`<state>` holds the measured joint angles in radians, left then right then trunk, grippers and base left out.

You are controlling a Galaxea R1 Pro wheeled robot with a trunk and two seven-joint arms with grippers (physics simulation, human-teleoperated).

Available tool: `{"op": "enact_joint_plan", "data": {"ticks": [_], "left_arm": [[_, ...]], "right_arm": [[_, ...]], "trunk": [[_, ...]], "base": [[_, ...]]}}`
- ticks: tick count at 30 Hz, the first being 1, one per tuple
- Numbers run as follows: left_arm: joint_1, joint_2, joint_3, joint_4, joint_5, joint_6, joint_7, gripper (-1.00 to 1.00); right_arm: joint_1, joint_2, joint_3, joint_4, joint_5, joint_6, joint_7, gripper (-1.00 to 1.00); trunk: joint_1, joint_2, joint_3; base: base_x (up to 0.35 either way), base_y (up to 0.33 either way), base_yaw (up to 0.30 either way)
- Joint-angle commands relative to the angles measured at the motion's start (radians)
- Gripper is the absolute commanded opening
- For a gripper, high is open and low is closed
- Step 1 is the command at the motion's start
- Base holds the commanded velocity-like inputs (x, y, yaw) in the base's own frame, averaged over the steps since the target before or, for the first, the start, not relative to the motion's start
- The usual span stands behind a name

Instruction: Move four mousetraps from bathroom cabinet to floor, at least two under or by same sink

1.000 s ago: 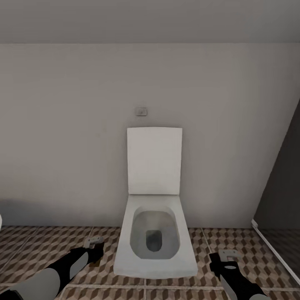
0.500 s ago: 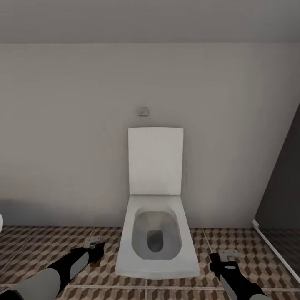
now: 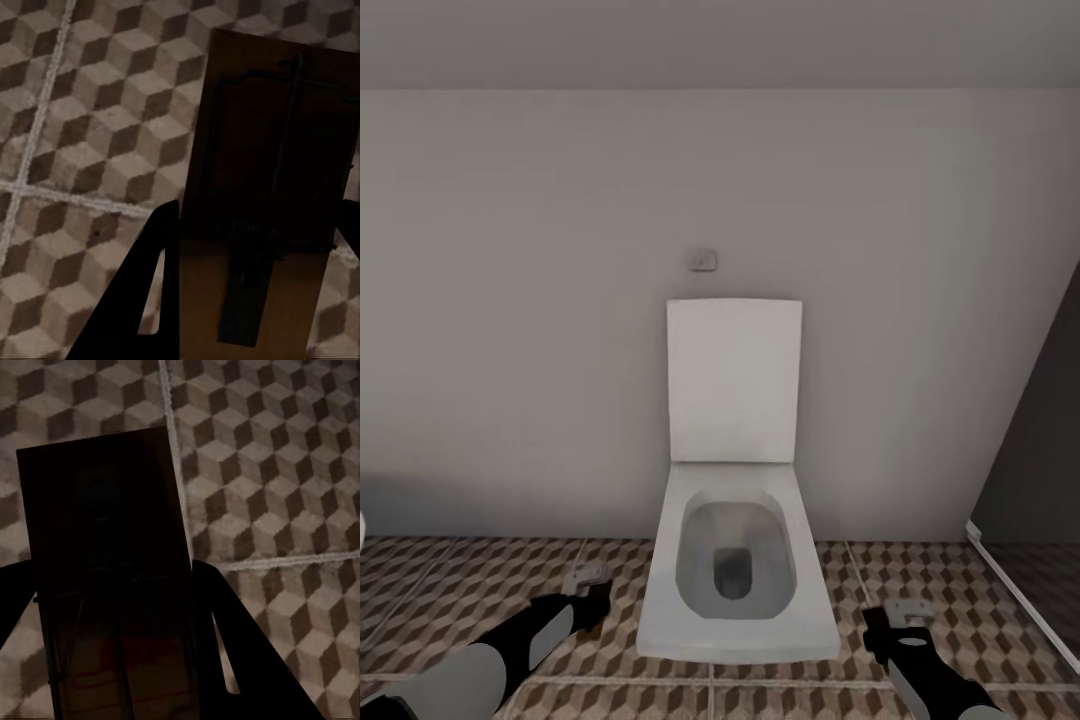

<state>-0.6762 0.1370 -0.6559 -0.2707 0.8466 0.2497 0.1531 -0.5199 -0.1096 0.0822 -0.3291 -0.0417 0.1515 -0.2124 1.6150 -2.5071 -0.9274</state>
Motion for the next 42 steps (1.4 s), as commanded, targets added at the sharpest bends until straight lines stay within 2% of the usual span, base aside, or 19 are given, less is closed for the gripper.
{"op": "enact_joint_plan", "data": {"ticks": [1, 7, 9, 12, 16, 18, 22, 26, 35, 42], "left_arm": [[0.0, 0.001, -0.01, -0.004, 0.008, 0.005, 0.012, -1.0], [0.0, 0.0, -0.014, -0.004, 0.008, 0.006, 0.012, -1.0], [0.0, -0.007, -0.013, -0.019, 0.007, 0.012, 0.013, -1.0], [0.0, -0.024, -0.013, -0.089, 0.003, 0.019, 0.032, -1.0], [-0.02, -0.039, -0.01, -0.148, 0.001, 0.023, 0.091, -1.0], [-0.024, -0.042, -0.009, -0.157, 0.0, 0.023, 0.1, -1.0], [-0.029, -0.043, -0.009, -0.173, -0.001, 0.018, 0.12, -1.0], [-0.028, -0.036, -0.01, -0.16, 0.0, 0.011, 0.155, -1.0], [-0.028, -0.037, -0.004, -0.157, 0.0, 0.006, 0.16, -1.0], [-0.028, -0.036, -0.001, -0.158, 0.0, 0.005, 0.16, -1.0]], "right_arm": [[0.0, -0.001, 0.008, -0.002, -0.008, 0.007, -0.005, -1.0], [0.0, 0.001, 0.006, -0.012, -0.007, 0.019, -0.007, -1.0], [-0.006, 0.01, 0.005, -0.036, -0.009, 0.047, -0.013, -1.0], [-0.06, 0.035, 0.003, -0.052, -0.016, 0.068, -0.02, -1.0], [-0.141, 0.051, -0.001, -0.05, -0.026, 0.072, -0.022, -1.0], [-0.153, 0.057, -0.002, -0.056, -0.025, 0.074, -0.024, -1.0], [-0.165, 0.08, -0.007, -0.106, -0.023, 0.049, -0.124, -1.0], [-0.166, 0.083, -0.007, -0.106, -0.028, -0.008, -0.157, -1.0], [-0.166, 0.079, 0.001, -0.04, -0.02, -0.013, -0.15, -1.0], [-0.166, 0.078, 0.002, -0.032, -0.016, -0.009, -0.147, -1.0]], "trunk": [[0.0, -0.001, -0.005], [0.003, -0.002, -0.028], [0.004, -0.003, -0.036], [0.005, -0.003, -0.048], [0.007, -0.004, -0.063], [0.008, -0.005, -0.071], [0.01, -0.006, -0.086], [0.011, -0.007, -0.102], [0.015, -0.009, -0.137], [0.019, -0.01, -0.164]], "base": [[0.0, 0.0, 0.0], [0.0, 0.0, 0.0], [0.0, 0.0, 0.0], [0.0, 0.0, 0.0], [0.0, 0.0, 0.0], [0.0, 0.0, 0.0], [0.0, 0.0, 0.0], [0.0, 0.0, 0.0], [0.0, 0.0, 0.0], [0.0, 0.0, 0.0]]}}
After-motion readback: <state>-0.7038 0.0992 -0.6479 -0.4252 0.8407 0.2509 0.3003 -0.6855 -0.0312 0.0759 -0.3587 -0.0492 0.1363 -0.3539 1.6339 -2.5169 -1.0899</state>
